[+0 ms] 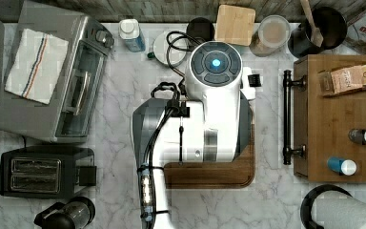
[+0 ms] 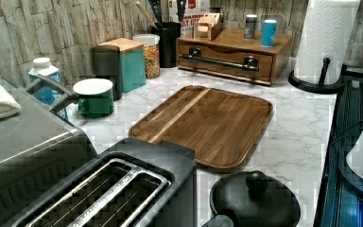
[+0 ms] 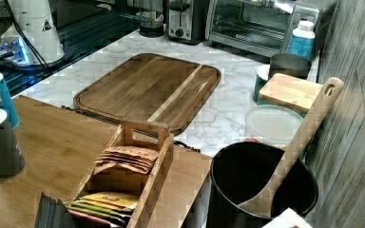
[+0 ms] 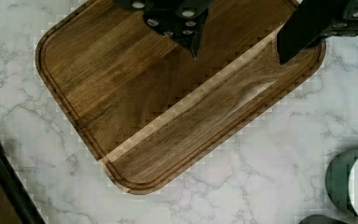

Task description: Open the drawer.

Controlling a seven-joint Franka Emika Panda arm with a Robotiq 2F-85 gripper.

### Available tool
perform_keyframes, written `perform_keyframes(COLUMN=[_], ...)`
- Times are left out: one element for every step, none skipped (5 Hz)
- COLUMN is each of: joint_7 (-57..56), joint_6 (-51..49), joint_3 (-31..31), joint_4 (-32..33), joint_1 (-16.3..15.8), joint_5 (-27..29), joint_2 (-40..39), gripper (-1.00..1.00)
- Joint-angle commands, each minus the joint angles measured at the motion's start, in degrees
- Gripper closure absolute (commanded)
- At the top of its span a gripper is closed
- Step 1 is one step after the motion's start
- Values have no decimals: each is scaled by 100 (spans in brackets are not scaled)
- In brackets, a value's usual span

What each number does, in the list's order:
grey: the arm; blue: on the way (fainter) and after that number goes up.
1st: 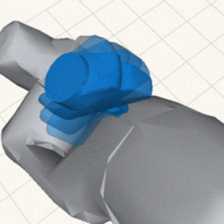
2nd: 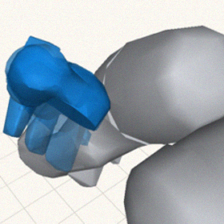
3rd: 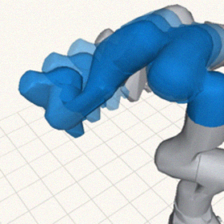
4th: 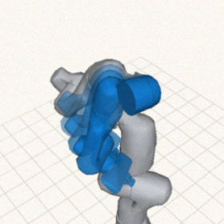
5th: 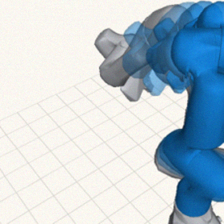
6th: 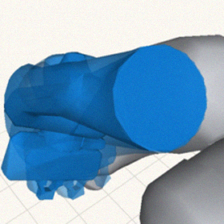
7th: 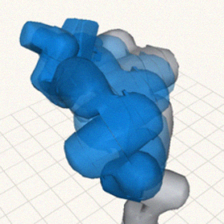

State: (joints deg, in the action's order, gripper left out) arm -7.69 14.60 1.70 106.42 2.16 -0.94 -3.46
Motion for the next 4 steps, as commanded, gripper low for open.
perform_keyframes(joint_7=[-6, -1190, -2701, -3455], joint_6=[0, 789, 1334, 1078], joint_3=[8, -53, -288, -503], joint_4=[47, 823, 1144, 744], joint_1=[-6, 116, 407, 580], joint_5=[0, -159, -45, -210], joint_2=[0, 356, 361, 42], gripper=[-100, -100, -100, -100])
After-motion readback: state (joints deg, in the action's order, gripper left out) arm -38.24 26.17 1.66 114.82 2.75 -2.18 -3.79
